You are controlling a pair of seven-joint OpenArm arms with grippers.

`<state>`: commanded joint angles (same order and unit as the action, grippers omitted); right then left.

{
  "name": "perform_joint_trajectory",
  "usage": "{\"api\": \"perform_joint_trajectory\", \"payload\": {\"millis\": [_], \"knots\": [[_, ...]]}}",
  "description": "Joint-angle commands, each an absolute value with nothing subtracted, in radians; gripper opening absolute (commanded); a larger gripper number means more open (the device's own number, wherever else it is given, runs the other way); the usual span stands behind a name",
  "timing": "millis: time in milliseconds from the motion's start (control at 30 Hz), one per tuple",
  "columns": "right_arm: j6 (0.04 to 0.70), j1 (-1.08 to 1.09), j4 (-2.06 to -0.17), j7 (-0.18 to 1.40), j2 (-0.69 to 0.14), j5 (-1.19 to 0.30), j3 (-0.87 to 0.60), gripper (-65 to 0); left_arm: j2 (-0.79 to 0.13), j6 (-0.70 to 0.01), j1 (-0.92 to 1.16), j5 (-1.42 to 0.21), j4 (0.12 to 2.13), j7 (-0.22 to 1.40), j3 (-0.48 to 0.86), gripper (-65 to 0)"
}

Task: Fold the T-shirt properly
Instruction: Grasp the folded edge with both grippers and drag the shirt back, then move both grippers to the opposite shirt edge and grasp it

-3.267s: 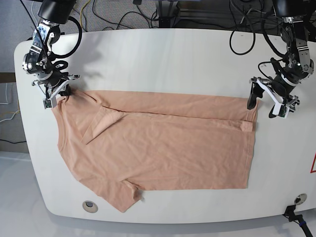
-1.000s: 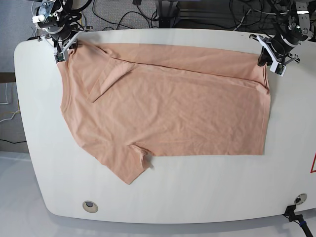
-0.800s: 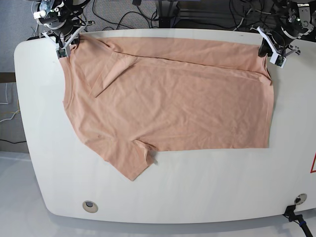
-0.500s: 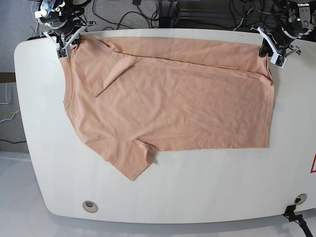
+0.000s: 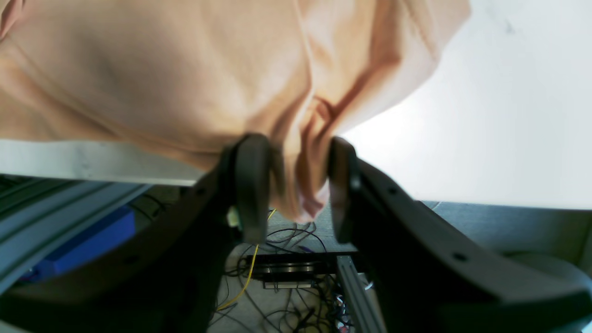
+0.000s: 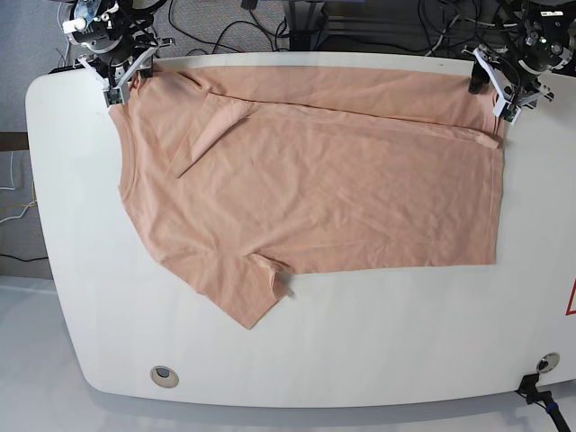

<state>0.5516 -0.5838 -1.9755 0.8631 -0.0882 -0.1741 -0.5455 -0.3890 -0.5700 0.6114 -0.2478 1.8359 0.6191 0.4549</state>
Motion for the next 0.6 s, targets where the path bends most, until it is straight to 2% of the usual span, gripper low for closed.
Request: {"api": "perform_joint_trajectory", "payload": {"millis": [333, 400, 600], "knots": [[0.552, -0.532, -2.012, 0.894, -0.13, -0.174, -0.547, -43.5, -0.389, -0.57, 0.463, -0.229, 1.886, 0.621, 0.581, -32.0], [0.552, -0.484, -2.011, 0.895, -0.137, -0.174, -0.547, -43.5, -0.384, -0.57, 0.426, -0.229, 1.885, 0.621, 0.57, -32.0], [0.552, -0.329, -1.994, 0.897, -0.143, -0.171, -0.539, -43.4, -0.383, -0.57, 0.251, -0.228, 1.793, 0.619, 0.409, -32.0]]}}
